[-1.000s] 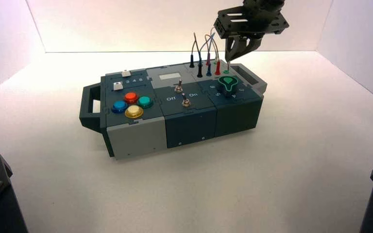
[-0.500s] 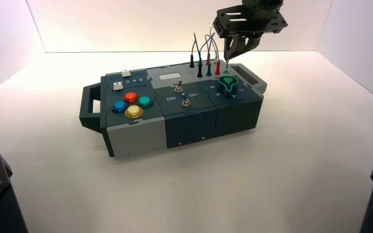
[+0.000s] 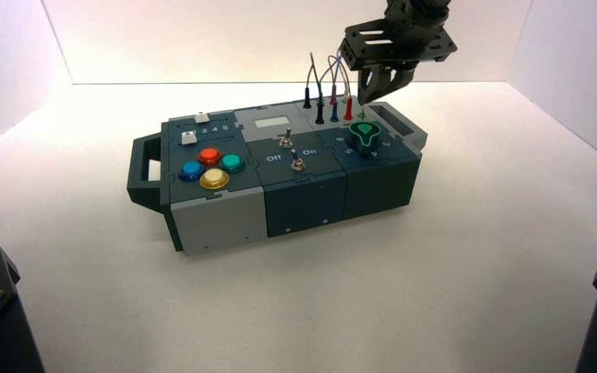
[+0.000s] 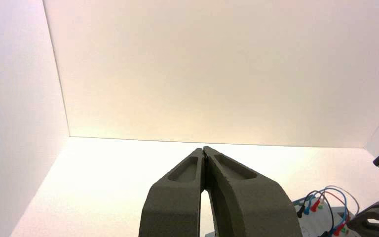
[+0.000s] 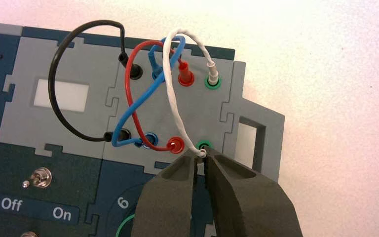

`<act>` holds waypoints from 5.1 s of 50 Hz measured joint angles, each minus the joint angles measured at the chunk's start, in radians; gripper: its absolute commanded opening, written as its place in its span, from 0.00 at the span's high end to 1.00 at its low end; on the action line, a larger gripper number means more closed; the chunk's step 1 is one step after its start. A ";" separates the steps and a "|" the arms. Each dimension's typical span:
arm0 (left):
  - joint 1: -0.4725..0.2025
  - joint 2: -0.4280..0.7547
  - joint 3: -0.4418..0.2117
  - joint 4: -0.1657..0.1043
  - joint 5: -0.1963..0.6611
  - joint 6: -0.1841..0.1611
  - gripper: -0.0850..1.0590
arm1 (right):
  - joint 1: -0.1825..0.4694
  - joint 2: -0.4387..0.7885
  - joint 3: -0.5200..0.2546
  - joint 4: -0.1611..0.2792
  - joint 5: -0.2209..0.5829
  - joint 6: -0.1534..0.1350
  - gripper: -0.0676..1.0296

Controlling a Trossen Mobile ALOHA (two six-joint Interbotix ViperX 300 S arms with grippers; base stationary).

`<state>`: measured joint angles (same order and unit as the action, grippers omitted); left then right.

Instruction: Insert the white wire.

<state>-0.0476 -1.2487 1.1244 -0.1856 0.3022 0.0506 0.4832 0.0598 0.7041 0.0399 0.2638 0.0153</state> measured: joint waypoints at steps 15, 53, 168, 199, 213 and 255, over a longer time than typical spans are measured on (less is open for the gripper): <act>0.000 0.000 0.000 0.000 0.002 0.000 0.95 | 0.000 0.000 -0.009 -0.006 0.009 0.002 0.96; 0.000 0.000 0.000 0.000 0.000 0.000 0.95 | -0.003 -0.005 -0.018 -0.020 0.017 0.002 0.96; -0.002 0.000 0.000 0.000 0.000 0.000 0.95 | -0.021 0.029 -0.026 -0.028 -0.031 0.002 0.96; -0.002 0.000 0.000 0.000 -0.002 0.000 0.95 | -0.018 0.035 -0.026 -0.021 -0.040 0.002 0.96; 0.000 0.000 0.000 0.000 -0.003 0.002 0.95 | -0.015 0.037 -0.025 -0.020 -0.038 0.002 0.96; 0.000 0.000 0.000 0.000 -0.005 0.002 0.95 | 0.003 0.035 -0.025 -0.015 -0.034 0.002 0.96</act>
<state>-0.0476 -1.2487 1.1244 -0.1856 0.2976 0.0522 0.4863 0.0951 0.6796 0.0245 0.2301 0.0169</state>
